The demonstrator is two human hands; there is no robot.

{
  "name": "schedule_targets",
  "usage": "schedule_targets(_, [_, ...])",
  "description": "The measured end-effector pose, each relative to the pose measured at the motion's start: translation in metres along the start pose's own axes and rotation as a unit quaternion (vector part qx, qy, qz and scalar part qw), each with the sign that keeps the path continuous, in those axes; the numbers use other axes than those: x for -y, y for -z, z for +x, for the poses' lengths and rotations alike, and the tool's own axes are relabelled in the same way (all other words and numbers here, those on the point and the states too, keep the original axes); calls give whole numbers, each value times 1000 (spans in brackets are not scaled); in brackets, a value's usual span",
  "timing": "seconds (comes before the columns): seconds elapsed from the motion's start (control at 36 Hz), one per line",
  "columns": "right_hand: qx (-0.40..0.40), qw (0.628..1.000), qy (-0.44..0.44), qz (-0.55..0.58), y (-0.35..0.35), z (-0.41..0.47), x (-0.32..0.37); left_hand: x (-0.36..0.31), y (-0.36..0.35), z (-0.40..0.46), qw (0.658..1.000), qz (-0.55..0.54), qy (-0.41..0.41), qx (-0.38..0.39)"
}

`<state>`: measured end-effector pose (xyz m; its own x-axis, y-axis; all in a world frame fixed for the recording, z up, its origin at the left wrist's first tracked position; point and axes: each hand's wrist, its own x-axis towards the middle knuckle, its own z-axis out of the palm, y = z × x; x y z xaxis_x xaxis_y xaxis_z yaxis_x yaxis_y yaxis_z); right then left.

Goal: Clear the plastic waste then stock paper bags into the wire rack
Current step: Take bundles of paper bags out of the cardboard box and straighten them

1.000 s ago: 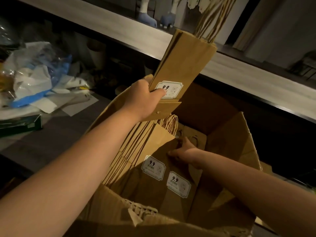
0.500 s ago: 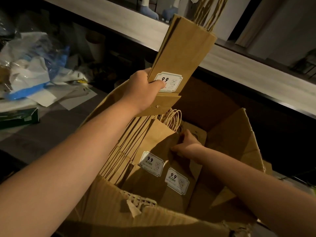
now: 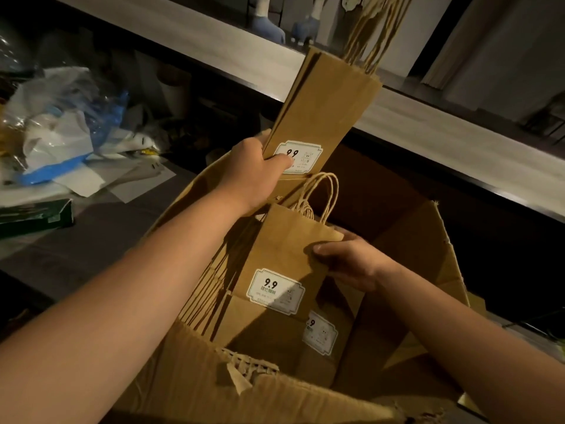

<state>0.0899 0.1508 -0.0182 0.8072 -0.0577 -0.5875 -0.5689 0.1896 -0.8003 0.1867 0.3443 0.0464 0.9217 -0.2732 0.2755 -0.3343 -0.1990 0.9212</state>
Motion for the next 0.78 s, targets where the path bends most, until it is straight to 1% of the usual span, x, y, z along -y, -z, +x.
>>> schedule_targets(0.06, [84, 996, 0, 16, 1, -7, -1, -1, 1, 0, 1000, -11, 5, 3])
schedule_targets(0.08, [118, 993, -6, -2, -2, -10, -2, -2, 1, 1, 1000, -12, 5, 4])
schedule_targets(0.14, [155, 985, -29, -68, -12, -15, -8, -1, 2, 1, 1000, -16, 13, -1])
schedule_targets(0.19, [182, 975, -33, -121, -22, -19, -12, -2, 2, 0, 1000, -12, 25, -2])
schedule_targets(0.25, [214, 966, -11, -142, -27, -25, -7, -3, 2, 0, 999, -16, 39, 8])
schedule_targets(0.33, [250, 958, 54, -130, -20, -41, 10, -6, 2, 0, 993, -84, 84, 4])
schedule_targets(0.39, [228, 964, 105, -82, -13, -54, 21, -6, 1, -1, 982, -143, 120, 1])
schedule_targets(0.44, [191, 969, 155, -19, -3, -64, 27, -8, 0, -5, 970, -185, 154, 16])
schedule_targets(0.5, [130, 971, 198, 39, 5, -70, 28, -10, -5, -9, 966, -198, 156, 50])
schedule_targets(0.58, [13, 963, 247, 108, 13, -74, 29, -13, -14, -17, 959, -191, 186, 93])
schedule_targets(0.64, [-49, 952, 273, 127, 14, -76, 30, -11, -18, -23, 957, -170, 204, 115])
schedule_targets(0.69, [-98, 945, 283, 130, 16, -78, 31, -10, -22, -28, 956, -144, 212, 143])
schedule_targets(0.78, [-141, 938, 295, 116, 16, -74, 30, -11, -27, -35, 955, -112, 207, 180])
